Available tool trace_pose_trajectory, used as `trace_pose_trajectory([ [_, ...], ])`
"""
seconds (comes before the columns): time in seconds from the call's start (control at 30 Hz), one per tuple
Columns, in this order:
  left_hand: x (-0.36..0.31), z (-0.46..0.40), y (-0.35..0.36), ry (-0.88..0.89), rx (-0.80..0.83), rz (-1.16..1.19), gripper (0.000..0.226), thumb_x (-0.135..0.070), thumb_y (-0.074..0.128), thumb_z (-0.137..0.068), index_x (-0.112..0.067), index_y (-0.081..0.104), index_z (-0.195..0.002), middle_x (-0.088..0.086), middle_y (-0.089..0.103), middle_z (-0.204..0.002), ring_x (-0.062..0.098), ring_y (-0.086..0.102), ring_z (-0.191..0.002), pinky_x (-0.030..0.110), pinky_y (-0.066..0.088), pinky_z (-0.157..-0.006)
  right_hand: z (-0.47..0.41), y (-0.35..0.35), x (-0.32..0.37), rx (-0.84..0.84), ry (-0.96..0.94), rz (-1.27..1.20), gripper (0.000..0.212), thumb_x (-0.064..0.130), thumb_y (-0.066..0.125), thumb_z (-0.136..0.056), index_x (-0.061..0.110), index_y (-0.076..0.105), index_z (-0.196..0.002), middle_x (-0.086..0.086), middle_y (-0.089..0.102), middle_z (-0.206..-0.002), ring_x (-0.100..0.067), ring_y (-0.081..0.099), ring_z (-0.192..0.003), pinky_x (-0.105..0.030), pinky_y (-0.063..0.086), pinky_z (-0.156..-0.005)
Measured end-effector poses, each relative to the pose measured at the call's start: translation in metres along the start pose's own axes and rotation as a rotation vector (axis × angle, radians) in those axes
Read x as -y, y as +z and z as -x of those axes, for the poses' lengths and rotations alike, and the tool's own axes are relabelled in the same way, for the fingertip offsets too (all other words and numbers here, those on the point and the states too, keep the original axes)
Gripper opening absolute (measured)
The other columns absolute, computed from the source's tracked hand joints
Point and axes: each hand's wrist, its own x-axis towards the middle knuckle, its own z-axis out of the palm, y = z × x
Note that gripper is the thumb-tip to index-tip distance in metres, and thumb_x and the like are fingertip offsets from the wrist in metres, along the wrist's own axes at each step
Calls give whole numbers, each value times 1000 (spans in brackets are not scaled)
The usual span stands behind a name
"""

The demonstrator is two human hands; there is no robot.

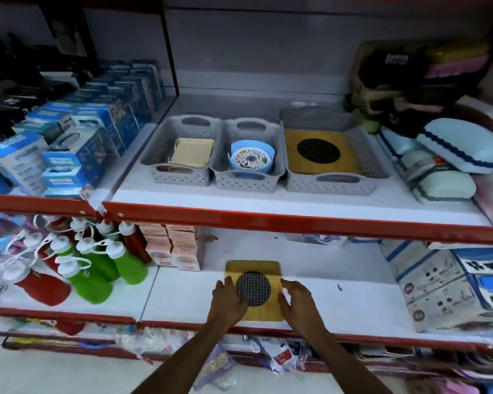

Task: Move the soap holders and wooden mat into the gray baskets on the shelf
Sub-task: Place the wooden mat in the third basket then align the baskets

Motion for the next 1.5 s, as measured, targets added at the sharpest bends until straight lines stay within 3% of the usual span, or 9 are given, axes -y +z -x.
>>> trace_pose_trajectory([
  [0.13, -5, -9, 7, -15, 27, -5, 41, -21, 61, -88, 5, 50, -118, 24, 66, -119, 39, 61, -115, 40, 49, -93, -13, 22, -5, 96, 181, 5, 44, 21, 54, -96, -3, 51, -133, -24, 58, -130, -38, 52, -124, -39, 39, -106],
  [0.27, -2, -17, 8, -69, -56, 69, 36, -17, 66, -86, 7, 55, -110, 26, 69, -112, 41, 63, -109, 40, 47, -87, -23, 25, -4, 65, 231, -56, 19, 11, 53, -93, -4, 63, -99, -22, 65, -100, -40, 59, -108, -34, 39, -77],
  [0.4, 5, -14, -1, -167, -94, 208, 49, -15, 59, -78, 12, 60, -119, 28, 64, -126, 40, 59, -121, 37, 43, -98, -24, 22, -5, 4, 318, -145, 28, 2, 57, -90, -7, 64, -116, -22, 66, -123, -36, 58, -119, -32, 41, -98],
  [0.53, 7, -1, -13, -150, -210, 371, 34, 4, 61, -74, -3, 74, -104, 17, 77, -108, 33, 72, -103, 23, 45, -82, -15, 17, -13, -107, 379, -370, 24, -4, 61, -83, 11, 70, -99, -12, 72, -107, -30, 66, -106, -24, 42, -86],
  [0.63, 13, 11, -21, -56, -270, 477, 39, 12, 66, -75, -25, 71, -87, -6, 78, -85, 21, 74, -86, 18, 50, -70, -3, 5, -12, -156, 336, -532, 24, -6, 66, -84, 18, 65, -87, -3, 71, -91, -30, 68, -96, -25, 52, -79],
  [0.73, 11, 33, -41, 78, -316, 569, 48, 13, 69, -76, -34, 67, -81, -25, 74, -75, 0, 67, -72, 10, 51, -66, 12, -16, 0, -195, 210, -593, 23, -6, 66, -86, 17, 63, -89, -2, 70, -93, -25, 67, -93, -12, 51, -71],
  [0.87, -10, 68, -78, 161, -329, 805, 38, 14, 68, -81, -23, 73, -88, -15, 78, -78, 2, 68, -73, 13, 55, -65, 30, -57, 28, -267, 46, -668, 16, 3, 67, -89, 18, 63, -93, 4, 73, -95, -8, 67, -90, -9, 50, -73],
  [1.13, -86, 115, -158, 435, -471, 1145, 36, 15, 71, -76, -14, 72, -99, -5, 81, -86, 6, 73, -82, 15, 59, -75, 63, -157, 101, -572, -160, -965, 22, 5, 69, -86, 14, 70, -106, 1, 77, -97, -10, 70, -89, -20, 57, -78],
  [1.5, -208, 55, -206, 531, -301, 1046, 27, 12, 71, -80, -1, 73, -104, -4, 75, -81, -2, 68, -65, 9, 54, -62, -4, -277, 112, -731, -238, -857, 18, 5, 66, -90, 14, 73, -105, 12, 72, -90, 11, 66, -78, -6, 49, -68],
])
